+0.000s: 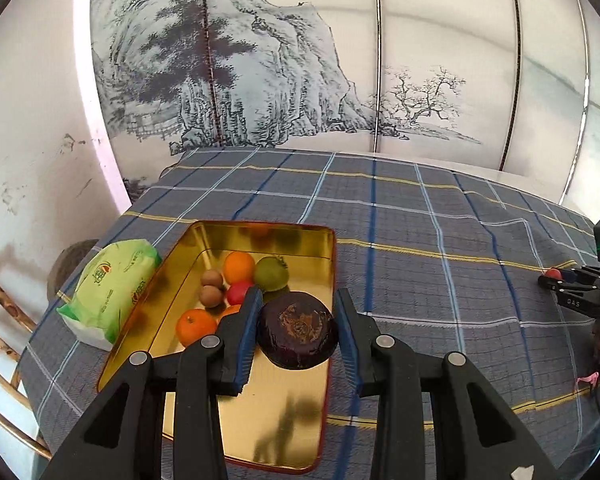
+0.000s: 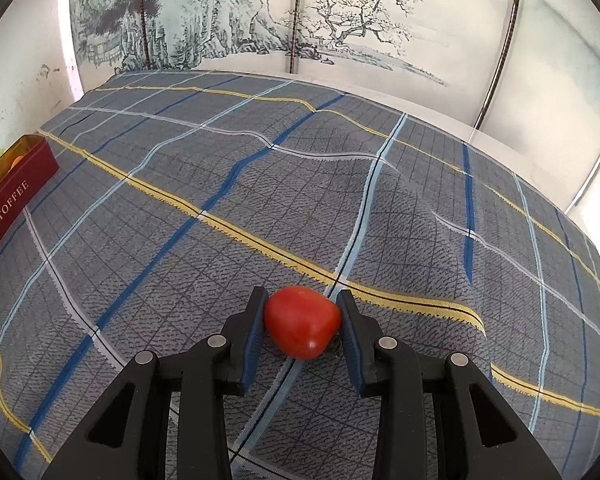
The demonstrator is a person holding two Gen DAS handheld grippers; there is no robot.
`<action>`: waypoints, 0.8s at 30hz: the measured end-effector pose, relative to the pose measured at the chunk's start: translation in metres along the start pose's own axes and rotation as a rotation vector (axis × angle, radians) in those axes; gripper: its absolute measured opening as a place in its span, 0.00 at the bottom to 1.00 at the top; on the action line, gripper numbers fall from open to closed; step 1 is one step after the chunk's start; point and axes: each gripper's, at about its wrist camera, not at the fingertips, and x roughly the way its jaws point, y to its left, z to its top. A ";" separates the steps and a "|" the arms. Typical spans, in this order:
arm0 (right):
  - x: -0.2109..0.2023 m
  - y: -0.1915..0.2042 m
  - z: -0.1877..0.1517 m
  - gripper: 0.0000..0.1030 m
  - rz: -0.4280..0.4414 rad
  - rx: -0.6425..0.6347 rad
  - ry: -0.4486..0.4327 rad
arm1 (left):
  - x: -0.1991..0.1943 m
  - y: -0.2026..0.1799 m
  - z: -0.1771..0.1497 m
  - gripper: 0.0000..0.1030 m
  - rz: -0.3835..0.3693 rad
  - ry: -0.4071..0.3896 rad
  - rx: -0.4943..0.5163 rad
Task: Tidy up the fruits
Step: 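Carry the mangosteen over the gold tin with the left gripper, then lower the mangosteen into the tin and open the left gripper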
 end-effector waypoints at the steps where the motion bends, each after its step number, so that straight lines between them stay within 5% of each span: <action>1: 0.000 0.000 0.000 0.35 0.001 0.001 0.000 | 0.000 0.002 -0.001 0.31 0.002 0.001 -0.002; 24: -0.001 0.001 0.000 0.35 -0.002 0.000 0.000 | 0.014 0.055 -0.020 0.31 0.071 0.074 -0.093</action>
